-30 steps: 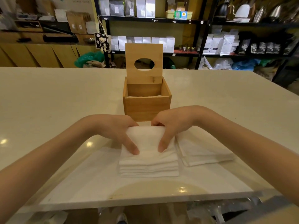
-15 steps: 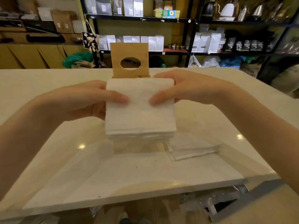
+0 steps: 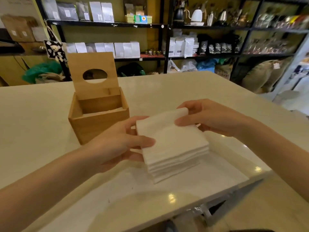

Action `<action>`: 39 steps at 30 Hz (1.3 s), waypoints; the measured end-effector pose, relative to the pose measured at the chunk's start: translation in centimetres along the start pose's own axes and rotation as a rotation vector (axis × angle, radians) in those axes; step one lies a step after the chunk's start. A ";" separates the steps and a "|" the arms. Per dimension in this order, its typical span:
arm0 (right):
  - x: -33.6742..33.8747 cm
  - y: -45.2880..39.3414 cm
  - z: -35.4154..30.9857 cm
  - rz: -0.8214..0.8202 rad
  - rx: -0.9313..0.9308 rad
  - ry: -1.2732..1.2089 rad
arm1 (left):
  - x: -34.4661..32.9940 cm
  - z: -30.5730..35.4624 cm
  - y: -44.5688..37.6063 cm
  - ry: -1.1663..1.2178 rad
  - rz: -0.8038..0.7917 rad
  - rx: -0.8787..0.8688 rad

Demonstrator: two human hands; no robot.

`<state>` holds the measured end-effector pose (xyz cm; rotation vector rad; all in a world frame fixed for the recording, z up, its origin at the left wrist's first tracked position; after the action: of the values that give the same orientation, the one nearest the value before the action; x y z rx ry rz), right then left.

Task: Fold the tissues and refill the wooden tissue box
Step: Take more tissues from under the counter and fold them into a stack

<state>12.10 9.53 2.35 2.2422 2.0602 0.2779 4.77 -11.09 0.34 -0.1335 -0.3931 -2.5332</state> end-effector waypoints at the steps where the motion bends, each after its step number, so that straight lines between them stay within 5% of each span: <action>1: 0.1 -0.2 0.4 -0.005 -0.004 0.023 | -0.1 -0.4 -0.2 -0.038 0.002 0.003; 11: -0.1 -1.6 3.0 -0.019 0.200 0.514 | 0.9 -2.5 -1.2 -0.894 0.215 -0.115; 17: 1.4 -1.7 2.4 -0.095 0.068 0.635 | 2.0 -2.6 -1.6 -0.915 0.244 -0.089; 39: 0.6 -3.3 0.9 -0.337 -0.275 0.671 | 1.0 1.1 -4.8 -1.041 -0.213 0.276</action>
<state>9.08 10.52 0.94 1.7387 2.4380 1.3344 1.32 -7.38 0.38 -1.3718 -1.1805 -2.3697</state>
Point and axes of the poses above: each hand's wrist, its own y-axis away from the middle knuckle, its own x-axis out of the back of the hand, z = x × y, the point moved 1 cm from there along -y, towards the middle knuckle, and after that the axes turned 15 degrees about -y, right-handed, at the moved point
